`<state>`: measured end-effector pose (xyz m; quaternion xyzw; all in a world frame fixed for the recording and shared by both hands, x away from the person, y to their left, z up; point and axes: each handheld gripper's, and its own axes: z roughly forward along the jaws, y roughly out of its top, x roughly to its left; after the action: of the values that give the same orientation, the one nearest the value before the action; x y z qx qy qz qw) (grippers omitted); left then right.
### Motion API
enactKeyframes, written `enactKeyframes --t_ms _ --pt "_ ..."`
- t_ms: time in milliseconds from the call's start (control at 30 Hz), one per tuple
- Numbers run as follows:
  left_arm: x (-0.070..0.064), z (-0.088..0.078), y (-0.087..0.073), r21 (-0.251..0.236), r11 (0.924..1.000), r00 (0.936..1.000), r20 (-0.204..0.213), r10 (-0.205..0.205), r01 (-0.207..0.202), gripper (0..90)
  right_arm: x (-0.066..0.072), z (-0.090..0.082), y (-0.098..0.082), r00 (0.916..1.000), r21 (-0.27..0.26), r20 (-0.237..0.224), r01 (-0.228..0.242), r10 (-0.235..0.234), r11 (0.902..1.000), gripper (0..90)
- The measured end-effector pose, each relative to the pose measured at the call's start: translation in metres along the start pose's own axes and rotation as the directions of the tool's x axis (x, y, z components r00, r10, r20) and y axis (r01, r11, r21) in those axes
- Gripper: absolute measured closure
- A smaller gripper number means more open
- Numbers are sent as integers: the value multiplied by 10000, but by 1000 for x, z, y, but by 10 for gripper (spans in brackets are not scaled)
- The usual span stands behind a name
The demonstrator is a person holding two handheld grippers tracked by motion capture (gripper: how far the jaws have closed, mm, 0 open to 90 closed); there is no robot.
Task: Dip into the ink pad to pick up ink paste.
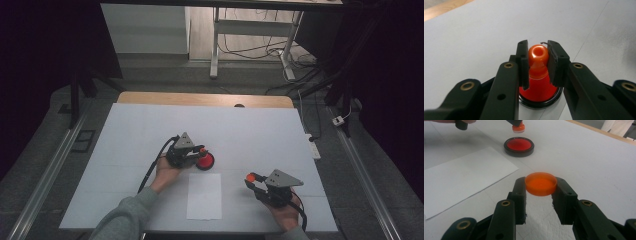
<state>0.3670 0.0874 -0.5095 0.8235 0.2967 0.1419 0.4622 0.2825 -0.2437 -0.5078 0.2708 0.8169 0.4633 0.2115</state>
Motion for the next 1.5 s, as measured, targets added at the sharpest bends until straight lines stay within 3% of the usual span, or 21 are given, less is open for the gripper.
enactKeyframes --t_ms 200,500,700,1100,1500 --pt "1 6 -3 348 9992 9998 99 -187 184 721 0 0 0 10000 -38 -6 -18 18 10000 644" --pt "-1 18 -10 804 9968 9999 121 -55 45 721 -1 0 0 10000 14 6 -20 20 10000 644" --pt "-3 19 -13 706 9974 9999 32 -117 115 721 -1 0 0 10000 4 3 -50 50 10000 644" --pt "-8 20 -16 571 9983 9996 -251 162 -147 724 -1 -2 0 10000 44 43 -21 20 10000 644" --pt "-7 20 -17 560 9984 9997 -215 104 -92 725 0 0 -1 10000 99 -16 -37 37 9999 644"
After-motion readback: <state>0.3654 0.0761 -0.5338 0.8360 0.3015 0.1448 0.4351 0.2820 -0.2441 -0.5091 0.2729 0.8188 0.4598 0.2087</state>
